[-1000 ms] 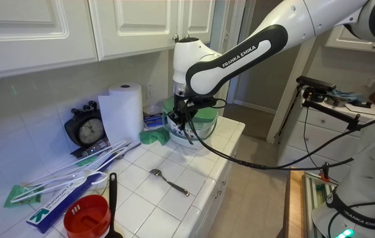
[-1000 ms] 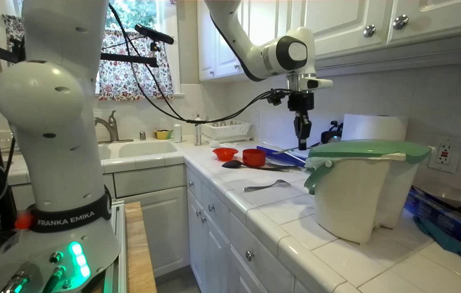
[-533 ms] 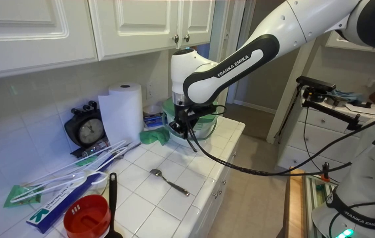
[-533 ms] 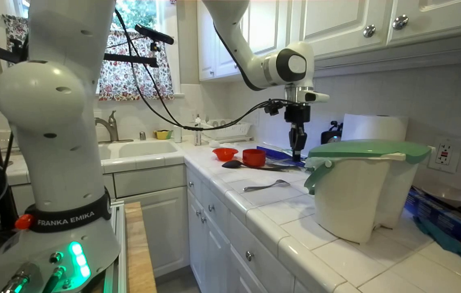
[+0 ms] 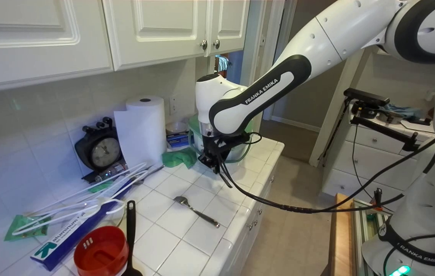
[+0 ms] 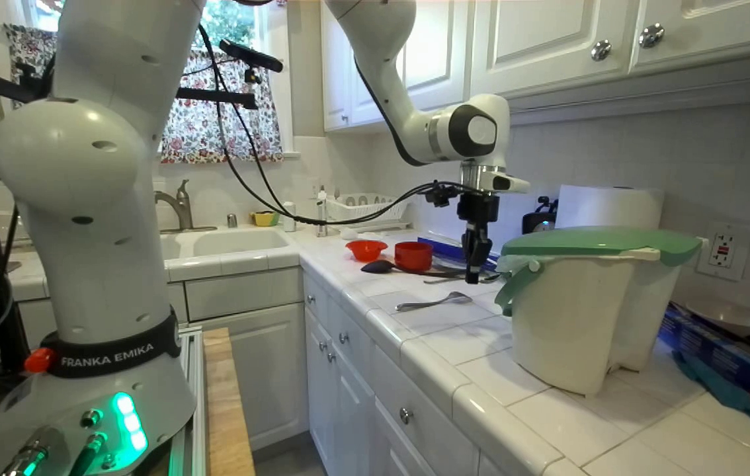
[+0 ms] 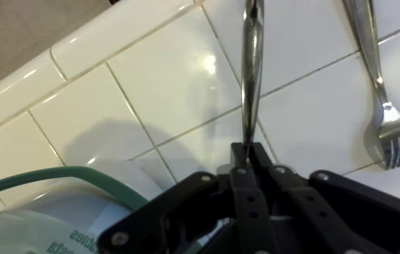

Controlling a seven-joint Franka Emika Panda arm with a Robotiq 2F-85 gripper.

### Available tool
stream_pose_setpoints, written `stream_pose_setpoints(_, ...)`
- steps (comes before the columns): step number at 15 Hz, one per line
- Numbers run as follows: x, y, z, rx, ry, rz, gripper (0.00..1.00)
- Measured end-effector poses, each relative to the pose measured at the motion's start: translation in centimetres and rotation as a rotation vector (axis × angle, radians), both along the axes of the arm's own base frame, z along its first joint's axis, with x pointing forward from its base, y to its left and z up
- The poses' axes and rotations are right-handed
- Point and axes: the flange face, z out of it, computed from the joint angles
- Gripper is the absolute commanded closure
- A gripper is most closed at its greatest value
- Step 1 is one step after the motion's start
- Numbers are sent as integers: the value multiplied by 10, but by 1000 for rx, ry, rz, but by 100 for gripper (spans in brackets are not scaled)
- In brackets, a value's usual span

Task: Use the spoon to close the lid of the bin

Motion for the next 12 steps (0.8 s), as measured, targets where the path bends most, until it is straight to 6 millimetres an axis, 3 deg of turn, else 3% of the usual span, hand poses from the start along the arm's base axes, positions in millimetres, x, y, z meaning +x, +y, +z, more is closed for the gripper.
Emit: stream_pose_setpoints(12, -6, 7, -41, 47, 71, 29, 96)
